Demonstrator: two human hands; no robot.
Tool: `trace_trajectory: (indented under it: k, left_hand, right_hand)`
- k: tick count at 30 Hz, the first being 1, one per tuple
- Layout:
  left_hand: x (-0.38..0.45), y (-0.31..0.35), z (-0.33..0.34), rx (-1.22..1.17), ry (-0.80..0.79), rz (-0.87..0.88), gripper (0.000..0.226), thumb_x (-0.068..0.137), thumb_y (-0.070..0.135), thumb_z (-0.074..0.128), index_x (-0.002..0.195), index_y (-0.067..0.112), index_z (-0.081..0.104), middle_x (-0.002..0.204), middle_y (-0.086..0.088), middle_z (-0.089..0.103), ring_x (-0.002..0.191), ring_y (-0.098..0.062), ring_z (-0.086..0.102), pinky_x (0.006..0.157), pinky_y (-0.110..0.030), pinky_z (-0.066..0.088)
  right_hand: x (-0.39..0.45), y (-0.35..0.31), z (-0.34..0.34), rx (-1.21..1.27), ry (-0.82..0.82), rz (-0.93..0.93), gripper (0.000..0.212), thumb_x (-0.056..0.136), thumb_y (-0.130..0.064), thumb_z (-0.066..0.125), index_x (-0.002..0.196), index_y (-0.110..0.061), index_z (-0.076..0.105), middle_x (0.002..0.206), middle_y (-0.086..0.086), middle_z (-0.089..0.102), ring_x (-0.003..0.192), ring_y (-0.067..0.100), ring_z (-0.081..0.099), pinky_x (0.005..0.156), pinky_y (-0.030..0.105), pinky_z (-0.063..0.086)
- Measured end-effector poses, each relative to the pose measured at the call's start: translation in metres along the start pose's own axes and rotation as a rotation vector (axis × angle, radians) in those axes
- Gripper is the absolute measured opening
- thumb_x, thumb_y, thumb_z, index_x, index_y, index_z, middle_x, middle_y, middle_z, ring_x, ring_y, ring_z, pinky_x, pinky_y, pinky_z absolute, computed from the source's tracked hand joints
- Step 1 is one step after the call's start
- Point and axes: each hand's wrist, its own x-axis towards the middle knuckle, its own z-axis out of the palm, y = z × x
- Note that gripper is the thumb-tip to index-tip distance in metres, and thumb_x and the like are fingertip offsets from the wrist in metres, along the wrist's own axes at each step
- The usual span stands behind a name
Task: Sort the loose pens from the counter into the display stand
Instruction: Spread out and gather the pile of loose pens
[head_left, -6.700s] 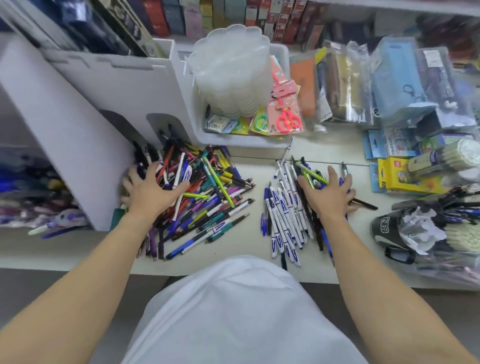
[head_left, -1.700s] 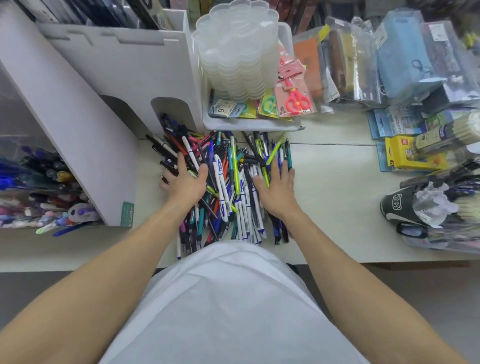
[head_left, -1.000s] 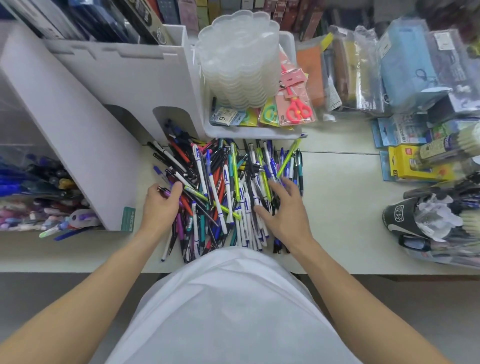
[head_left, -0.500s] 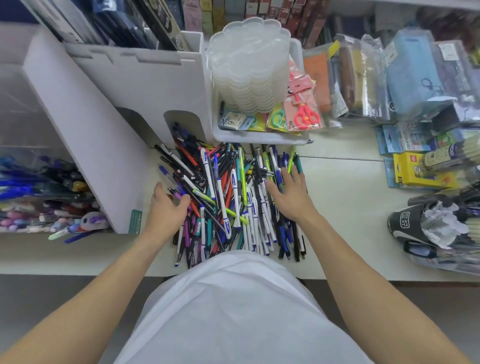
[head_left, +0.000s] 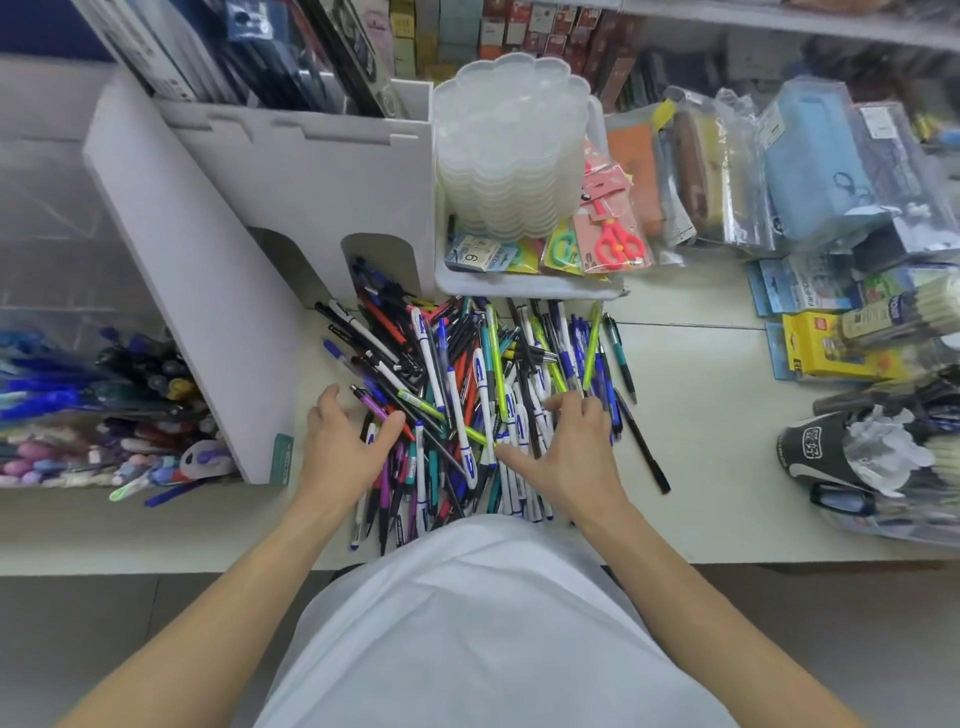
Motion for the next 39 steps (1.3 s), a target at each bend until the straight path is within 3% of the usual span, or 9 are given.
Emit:
trace_trajectory:
  k: [3,8,13,18,23,29,32,34,39]
  left_hand:
    - [-0.007,-0.004,0.001,0.042,0.078,0.062,0.083,0.085,0.054,0.069,0.145,0.009,0.034,0.141,-0.014,0.039,0.127,-0.028,0.044,0.103,-0.042,0.041]
    - [-0.009,-0.001,0.006,-0.023,0.021,0.086,0.05,0.085,0.053,0.071,0.115,0.02,0.048,0.108,-0.001,0.056,0.092,-0.017,0.057,0.08,-0.032,0.05]
    - [-0.004,0.018,0.013,-0.043,-0.063,0.076,0.061,0.081,0.059,0.071,0.119,0.02,0.043,0.094,0.008,0.06,0.083,-0.01,0.06,0.062,-0.024,0.042]
    - [-0.007,0.025,0.019,0.1,-0.002,0.116,0.07,0.084,0.058,0.068,0.134,0.017,0.041,0.129,-0.007,0.044,0.112,-0.023,0.052,0.09,-0.036,0.048]
    - [-0.021,0.042,0.033,-0.016,0.003,0.186,0.062,0.085,0.046,0.073,0.128,0.011,0.045,0.118,-0.003,0.05,0.1,-0.017,0.051,0.078,-0.028,0.041]
    - [-0.024,0.051,0.044,0.069,-0.03,0.22,0.059,0.086,0.048,0.07,0.127,0.01,0.049,0.12,-0.006,0.05,0.108,-0.023,0.05,0.088,-0.033,0.044]
    - [-0.023,0.054,0.045,0.089,-0.041,0.213,0.052,0.086,0.044,0.071,0.121,0.011,0.05,0.115,-0.006,0.053,0.104,-0.023,0.051,0.082,-0.031,0.041]
    - [-0.023,0.057,0.046,0.046,-0.06,0.173,0.046,0.088,0.037,0.071,0.12,0.011,0.05,0.115,-0.004,0.053,0.1,-0.019,0.05,0.08,-0.027,0.038]
    - [-0.026,0.066,0.049,-0.014,-0.083,0.108,0.049,0.087,0.037,0.073,0.12,0.011,0.048,0.115,-0.004,0.048,0.101,-0.019,0.05,0.081,-0.026,0.037]
  right_hand:
    - [-0.003,-0.015,0.008,-0.017,-0.071,-0.039,0.083,0.078,-0.055,0.08,0.137,-0.013,0.04,0.132,0.003,0.04,0.122,0.02,0.042,0.097,0.029,0.041]
    - [0.003,-0.039,0.021,-0.044,-0.132,-0.022,0.1,0.081,-0.059,0.076,0.151,-0.005,0.026,0.145,0.009,0.032,0.136,0.025,0.034,0.111,0.035,0.036]
    - [0.005,-0.051,0.03,-0.005,-0.068,0.039,0.104,0.082,-0.055,0.078,0.154,-0.004,0.022,0.148,0.013,0.027,0.137,0.03,0.031,0.111,0.038,0.036]
    - [-0.002,-0.039,0.03,-0.037,-0.013,0.098,0.099,0.078,-0.059,0.079,0.145,-0.006,0.031,0.141,0.012,0.033,0.13,0.029,0.036,0.105,0.036,0.04]
    - [-0.005,-0.028,0.031,0.028,-0.058,0.145,0.095,0.075,-0.057,0.082,0.142,-0.006,0.038,0.137,0.01,0.042,0.128,0.026,0.045,0.102,0.032,0.043]
    - [0.003,-0.027,0.026,0.168,-0.056,0.182,0.084,0.075,-0.051,0.083,0.135,-0.002,0.051,0.13,0.012,0.057,0.117,0.027,0.057,0.089,0.035,0.049]
    - [0.007,-0.024,0.021,0.278,-0.051,0.189,0.071,0.078,-0.04,0.083,0.128,0.0,0.054,0.118,0.012,0.062,0.101,0.028,0.062,0.08,0.039,0.053]
    - [0.015,-0.021,0.018,0.343,-0.092,0.2,0.066,0.081,-0.033,0.082,0.132,-0.001,0.054,0.114,0.011,0.064,0.086,0.023,0.06,0.068,0.033,0.048]
    - [0.032,-0.017,0.017,0.504,-0.157,0.201,0.037,0.087,-0.026,0.077,0.111,-0.001,0.061,0.086,0.016,0.065,0.061,0.017,0.053,0.052,0.027,0.042]
